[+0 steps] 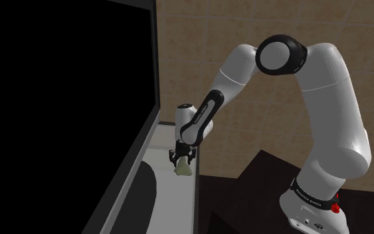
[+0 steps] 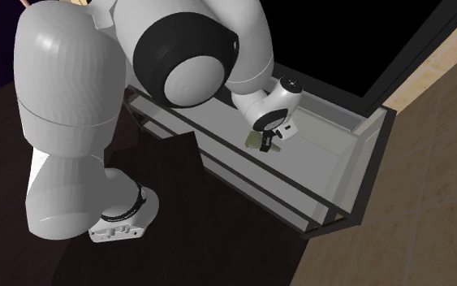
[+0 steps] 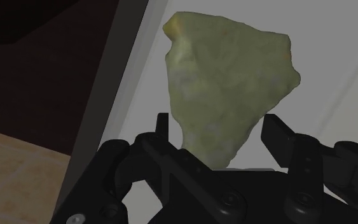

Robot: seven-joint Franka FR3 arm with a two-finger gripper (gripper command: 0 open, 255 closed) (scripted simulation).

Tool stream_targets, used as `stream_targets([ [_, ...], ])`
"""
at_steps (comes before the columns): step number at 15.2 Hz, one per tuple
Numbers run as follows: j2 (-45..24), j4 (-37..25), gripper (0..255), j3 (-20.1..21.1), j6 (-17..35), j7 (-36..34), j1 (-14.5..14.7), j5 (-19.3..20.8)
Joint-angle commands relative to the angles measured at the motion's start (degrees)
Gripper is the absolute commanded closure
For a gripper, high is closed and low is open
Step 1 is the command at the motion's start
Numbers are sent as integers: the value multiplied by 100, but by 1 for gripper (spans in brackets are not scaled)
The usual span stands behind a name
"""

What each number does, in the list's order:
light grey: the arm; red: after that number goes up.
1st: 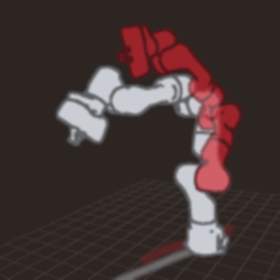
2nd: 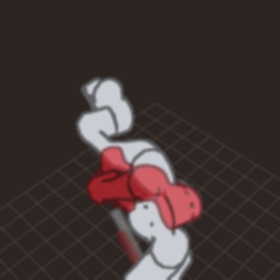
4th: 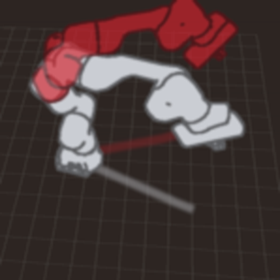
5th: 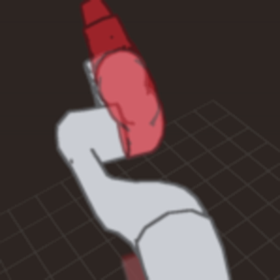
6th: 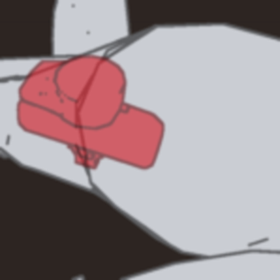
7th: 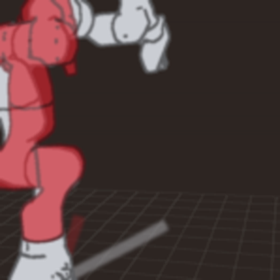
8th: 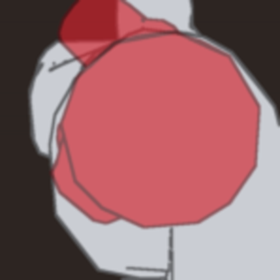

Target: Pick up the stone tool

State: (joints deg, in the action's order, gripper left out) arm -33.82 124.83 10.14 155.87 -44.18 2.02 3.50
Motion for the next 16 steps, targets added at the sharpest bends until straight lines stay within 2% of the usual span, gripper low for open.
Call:
stream_targets([
  [1, 116, 44, 255, 30, -81, 6, -16, -22],
  [16, 1085, 248, 255, 238, -840, 108, -181, -241],
])
